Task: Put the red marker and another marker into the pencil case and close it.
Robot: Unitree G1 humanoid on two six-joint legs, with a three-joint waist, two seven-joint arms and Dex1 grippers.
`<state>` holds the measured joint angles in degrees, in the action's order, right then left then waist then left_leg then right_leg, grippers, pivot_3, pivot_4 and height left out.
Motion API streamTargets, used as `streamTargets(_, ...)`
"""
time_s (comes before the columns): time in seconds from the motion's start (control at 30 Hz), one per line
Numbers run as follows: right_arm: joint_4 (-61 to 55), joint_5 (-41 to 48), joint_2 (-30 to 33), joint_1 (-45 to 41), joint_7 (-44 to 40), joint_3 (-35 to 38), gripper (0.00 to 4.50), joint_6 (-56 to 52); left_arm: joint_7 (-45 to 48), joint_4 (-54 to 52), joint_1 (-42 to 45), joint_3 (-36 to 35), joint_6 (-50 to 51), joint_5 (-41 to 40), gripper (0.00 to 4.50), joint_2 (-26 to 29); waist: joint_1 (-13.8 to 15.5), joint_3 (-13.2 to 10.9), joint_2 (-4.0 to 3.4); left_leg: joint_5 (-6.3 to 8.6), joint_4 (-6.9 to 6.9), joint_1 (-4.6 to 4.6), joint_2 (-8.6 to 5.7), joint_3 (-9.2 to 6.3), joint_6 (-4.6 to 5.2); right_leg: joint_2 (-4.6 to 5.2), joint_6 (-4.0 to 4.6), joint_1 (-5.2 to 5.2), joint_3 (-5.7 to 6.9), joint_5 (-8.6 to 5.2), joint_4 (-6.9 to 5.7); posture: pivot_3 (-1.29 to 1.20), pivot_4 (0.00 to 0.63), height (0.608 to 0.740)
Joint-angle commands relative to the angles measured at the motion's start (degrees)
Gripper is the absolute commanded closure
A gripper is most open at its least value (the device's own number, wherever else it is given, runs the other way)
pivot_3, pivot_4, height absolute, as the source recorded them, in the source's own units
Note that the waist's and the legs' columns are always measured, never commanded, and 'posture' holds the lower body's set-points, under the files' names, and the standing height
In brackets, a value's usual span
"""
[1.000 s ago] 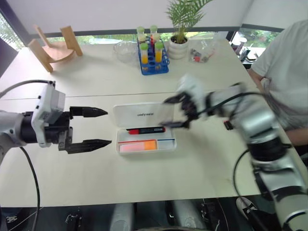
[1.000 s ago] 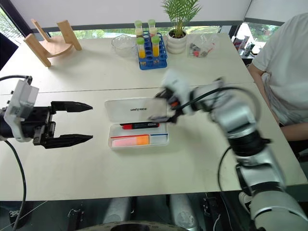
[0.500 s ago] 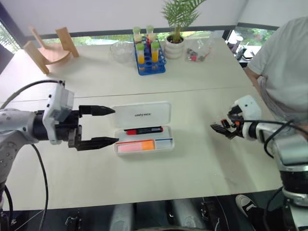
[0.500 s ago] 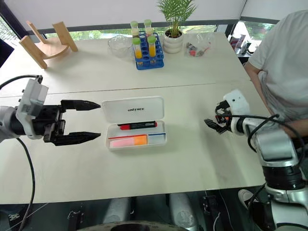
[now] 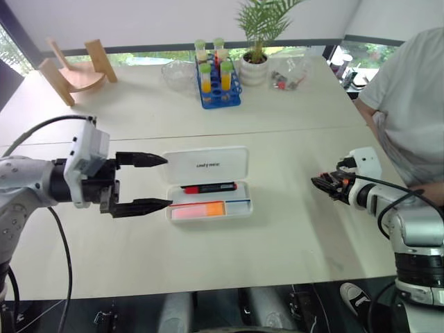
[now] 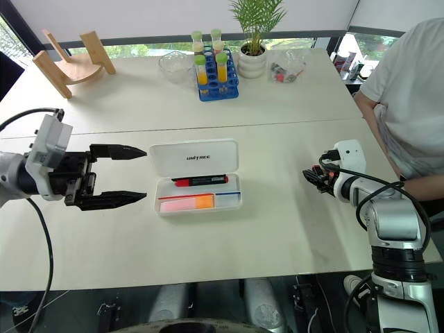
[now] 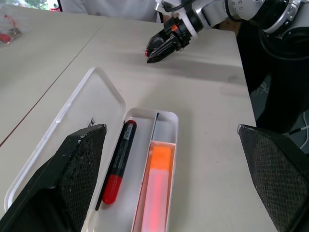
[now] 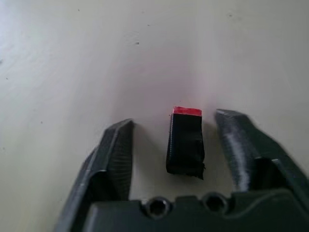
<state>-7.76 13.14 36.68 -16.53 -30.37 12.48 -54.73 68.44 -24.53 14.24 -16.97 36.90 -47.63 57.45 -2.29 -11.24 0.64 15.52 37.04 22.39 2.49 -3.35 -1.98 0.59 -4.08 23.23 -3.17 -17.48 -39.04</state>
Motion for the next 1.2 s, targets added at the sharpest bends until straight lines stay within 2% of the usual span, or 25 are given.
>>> streamTargets(0.03,0.54,0.72,0.78,2.23,0.56,1.25,3.62,-2.07,0.04,0.17,0.63,-0.96,-0.89,0.19,0.00,0.52,0.09,0.03,0.05,0.00,0.00,0.00,0.00,0.00,0.00,0.00,0.00,-0.02,0.01,0.00,0.00,0.00,0.150,0.740)
streamTargets(0.07,0.00,1.59,0.90,2.11,0.19,1.56,4.14,-2.98,0.12,0.30,0.66,-0.93,-0.95,0.29,0.00,0.56,0.08,0.03,0.05,0.00,0.00,0.00,0.00,-0.01,0.00,0.00,0.00,-0.02,0.01,0.00,0.00,0.00,0.150,0.740)
streamTargets(0.1,-0.48,2.26,1.00,2.04,-0.03,1.78,4.47,-3.69,0.22,0.39,0.66,-0.96,-1.00,0.35,0.00,0.59,0.10,0.03,0.05,0.00,0.00,0.00,0.00,-0.01,0.00,0.00,0.00,-0.02,0.01,0.00,0.00,0.00,0.150,0.740)
streamTargets(0.27,-8.69,7.46,7.31,-0.92,-10.12,-0.38,4.47,0.35,0.46,1.57,1.95,-0.31,-0.86,0.46,0.00,0.50,0.07,-0.06,-0.09,0.00,-0.02,0.03,-0.01,-0.01,0.00,0.01,0.00,0.03,0.02,-0.01,0.00,0.00,0.150,0.740)
streamTargets(0.43,-17.49,12.46,13.85,-7.36,-26.85,-12.23,4.47,6.70,2.10,2.95,3.49,1.23,-0.87,0.71,0.00,0.63,-0.77,-0.10,-0.17,0.01,-0.07,-0.03,0.07,0.00,0.01,-0.08,0.00,0.08,0.02,-0.01,0.00,0.00,0.150,0.740)
streamTargets(0.53,-15.68,9.31,12.06,-11.99,-32.75,-21.99,4.47,14.19,2.53,3.81,4.61,2.32,-1.34,1.43,0.00,0.32,-0.60,-0.09,-0.14,0.01,-0.06,-0.02,0.15,-0.06,0.02,-0.15,0.02,0.06,0.08,-0.01,0.00,0.00,0.150,0.740)
streamTargets(0.7,-10.44,2.67,8.06,-16.06,-36.26,-32.40,4.47,23.47,2.08,2.46,3.50,1.44,-1.02,1.18,0.00,0.31,-0.07,-0.10,-0.12,0.00,0.00,0.07,0.05,-0.02,0.01,-0.02,0.00,0.08,0.08,-0.01,0.01,0.00,0.150,0.740)
streamTargets(0.87,-6.45,-0.20,5.58,-17.66,-37.83,-35.71,4.47,27.20,1.42,1.04,1.22,-0.66,-0.56,0.68,0.00,0.74,-0.12,-0.11,-0.12,0.00,0.01,0.08,0.05,-0.05,0.00,0.00,0.00,0.09,0.09,-0.01,0.00,0.00,0.150,0.740)
streamTargets(1.2,0.28,-3.55,1.87,-20.07,-39.46,-37.08,4.47,30.59,-0.09,-1.09,-1.56,-2.43,-0.16,-0.19,0.00,0.61,-0.21,-0.11,-0.12,0.00,0.01,0.06,0.06,-0.06,0.00,-0.02,0.01,0.09,0.10,0.00,-0.01,0.00,0.150,0.740)
